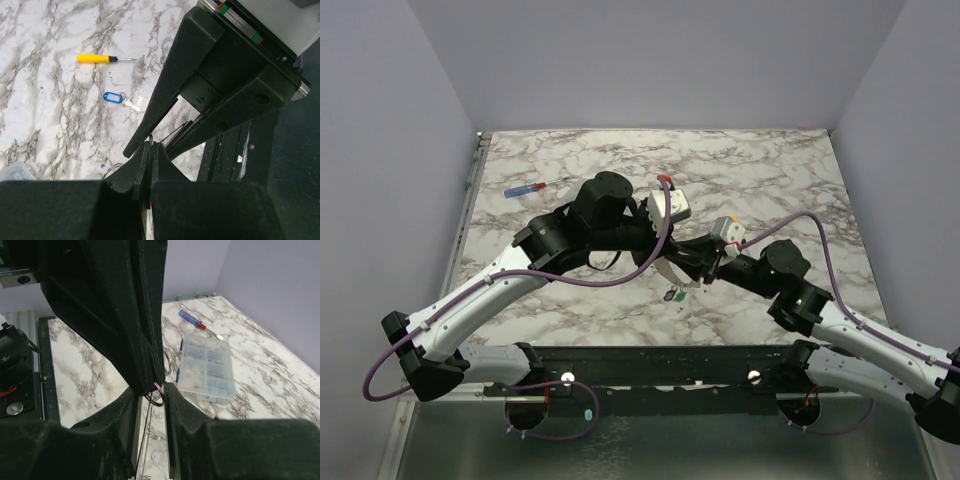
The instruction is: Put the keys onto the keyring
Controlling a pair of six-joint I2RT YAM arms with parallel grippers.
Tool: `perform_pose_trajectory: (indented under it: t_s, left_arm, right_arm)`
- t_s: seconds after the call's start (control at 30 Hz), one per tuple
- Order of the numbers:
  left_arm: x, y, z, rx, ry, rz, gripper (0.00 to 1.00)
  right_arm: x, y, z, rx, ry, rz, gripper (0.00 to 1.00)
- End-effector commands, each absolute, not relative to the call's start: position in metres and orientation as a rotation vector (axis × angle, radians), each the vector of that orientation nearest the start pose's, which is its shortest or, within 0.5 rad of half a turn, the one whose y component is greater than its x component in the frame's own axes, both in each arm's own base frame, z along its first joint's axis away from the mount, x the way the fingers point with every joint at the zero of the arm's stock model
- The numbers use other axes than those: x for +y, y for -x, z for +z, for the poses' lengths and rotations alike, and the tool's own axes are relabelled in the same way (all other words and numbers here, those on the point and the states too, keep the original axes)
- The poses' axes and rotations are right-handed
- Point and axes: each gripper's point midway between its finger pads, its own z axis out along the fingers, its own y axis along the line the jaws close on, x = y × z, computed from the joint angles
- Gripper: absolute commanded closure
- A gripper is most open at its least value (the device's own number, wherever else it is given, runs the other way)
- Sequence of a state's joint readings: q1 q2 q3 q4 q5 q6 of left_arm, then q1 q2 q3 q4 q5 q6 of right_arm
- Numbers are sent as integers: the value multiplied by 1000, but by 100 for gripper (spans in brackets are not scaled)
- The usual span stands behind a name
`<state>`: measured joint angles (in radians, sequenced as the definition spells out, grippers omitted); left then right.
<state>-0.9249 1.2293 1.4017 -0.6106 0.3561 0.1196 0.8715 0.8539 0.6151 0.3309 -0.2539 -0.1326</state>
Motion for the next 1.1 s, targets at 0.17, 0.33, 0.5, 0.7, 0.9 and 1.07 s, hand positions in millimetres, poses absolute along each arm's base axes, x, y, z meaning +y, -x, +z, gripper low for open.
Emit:
perform_pose_trajectory:
  t_s: [0.17, 0.33, 0.5, 0.7, 0.9, 1.07]
  left_arm:
    - [-330, -156, 340, 1606, -1323, -952, 100]
    - [-330, -151, 346, 1594, -1333, -980, 100]
    - [-329, -148, 348, 1593, -1337, -990, 100]
    - [-328, -146, 350, 1588, -1352, -992, 100]
    - [-326, -145, 349, 1595, -1358, -982, 100]
    - [-323, -146, 353, 1586, -1347, -973, 100]
  right_arm:
    - [291, -173, 301, 1142, 980, 843, 55]
    - [291, -170, 304, 1128, 983, 851, 61]
    - [291, -169, 302, 1130, 993, 858, 69]
    - [293, -166, 304, 1131, 1003, 873, 78]
    - [293, -164, 306, 1136, 1001, 886, 60]
    - [291, -165, 306, 1147, 990, 886, 58]
